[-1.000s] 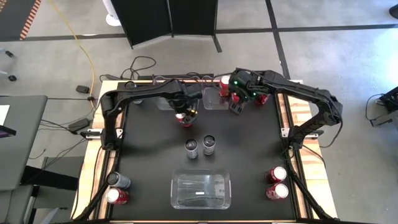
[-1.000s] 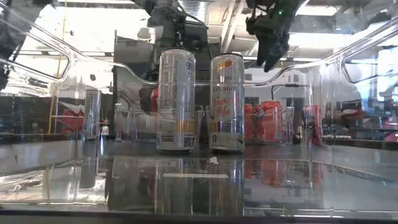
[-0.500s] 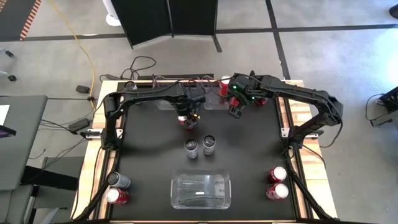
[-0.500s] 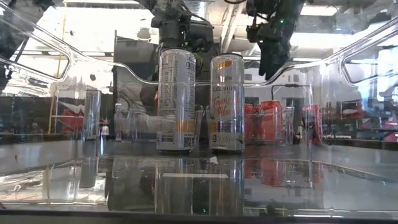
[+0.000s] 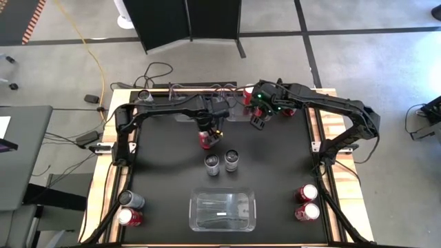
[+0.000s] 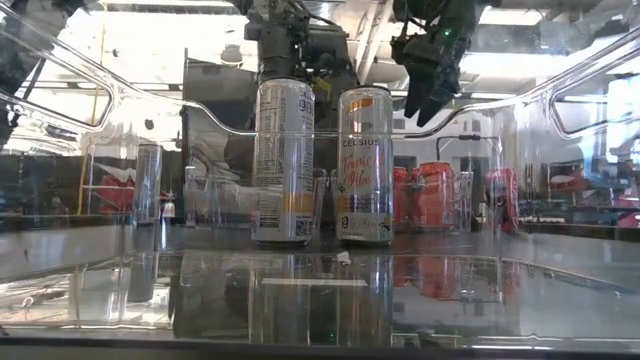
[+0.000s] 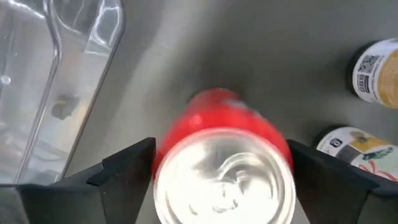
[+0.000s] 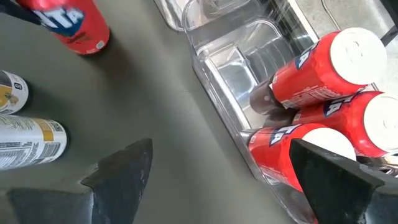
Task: Sort soda cans
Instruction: Put the orange soda can into the top right transparent bin
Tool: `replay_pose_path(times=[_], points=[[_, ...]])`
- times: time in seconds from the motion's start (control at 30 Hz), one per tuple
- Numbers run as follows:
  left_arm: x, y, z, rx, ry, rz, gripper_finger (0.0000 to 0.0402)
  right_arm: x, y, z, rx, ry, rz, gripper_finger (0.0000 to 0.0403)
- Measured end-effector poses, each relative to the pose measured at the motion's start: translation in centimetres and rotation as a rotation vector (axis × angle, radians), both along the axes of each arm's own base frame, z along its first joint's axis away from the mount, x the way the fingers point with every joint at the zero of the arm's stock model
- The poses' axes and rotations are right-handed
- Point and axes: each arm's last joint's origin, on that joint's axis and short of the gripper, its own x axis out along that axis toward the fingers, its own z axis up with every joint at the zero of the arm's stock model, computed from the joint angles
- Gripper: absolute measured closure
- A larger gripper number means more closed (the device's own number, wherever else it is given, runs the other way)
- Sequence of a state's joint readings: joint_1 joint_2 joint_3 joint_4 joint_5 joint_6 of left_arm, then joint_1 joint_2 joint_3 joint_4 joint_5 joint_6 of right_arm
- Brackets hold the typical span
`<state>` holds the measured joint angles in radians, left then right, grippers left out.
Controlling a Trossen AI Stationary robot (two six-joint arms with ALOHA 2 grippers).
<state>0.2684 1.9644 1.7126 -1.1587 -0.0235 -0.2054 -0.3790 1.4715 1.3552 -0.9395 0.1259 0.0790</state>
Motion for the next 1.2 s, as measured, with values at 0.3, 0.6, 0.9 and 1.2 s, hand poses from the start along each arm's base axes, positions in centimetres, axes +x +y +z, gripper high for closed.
replay_pose_path(times=[0.3, 0.6, 0.9, 1.2], points=[[-0.2, -0.1, 0.3, -0.011, -0.002, 0.064, 0.0034, 0.1, 0.6, -0.1, 0.009, 0.021, 0.022, 0.0010], [-2.8, -0.5, 5.9, 0.115, -0.149, 0.126, 0.0035, 2.1, 0.8, 0.4, 0.064, -0.185, 0.154, 0.0010], [-7.6, -2.7, 12.7, 0.482, -0.272, 0.171, 0.0053, 4.7, 0.4, 0.9, 0.075, -0.413, 0.251, 0.0010], [-9.6, -4.2, 13.8, 0.487, -0.241, 0.140, 0.0133, 7.7, 0.9, -0.5, 0.137, -0.505, 0.276, 0.0010]])
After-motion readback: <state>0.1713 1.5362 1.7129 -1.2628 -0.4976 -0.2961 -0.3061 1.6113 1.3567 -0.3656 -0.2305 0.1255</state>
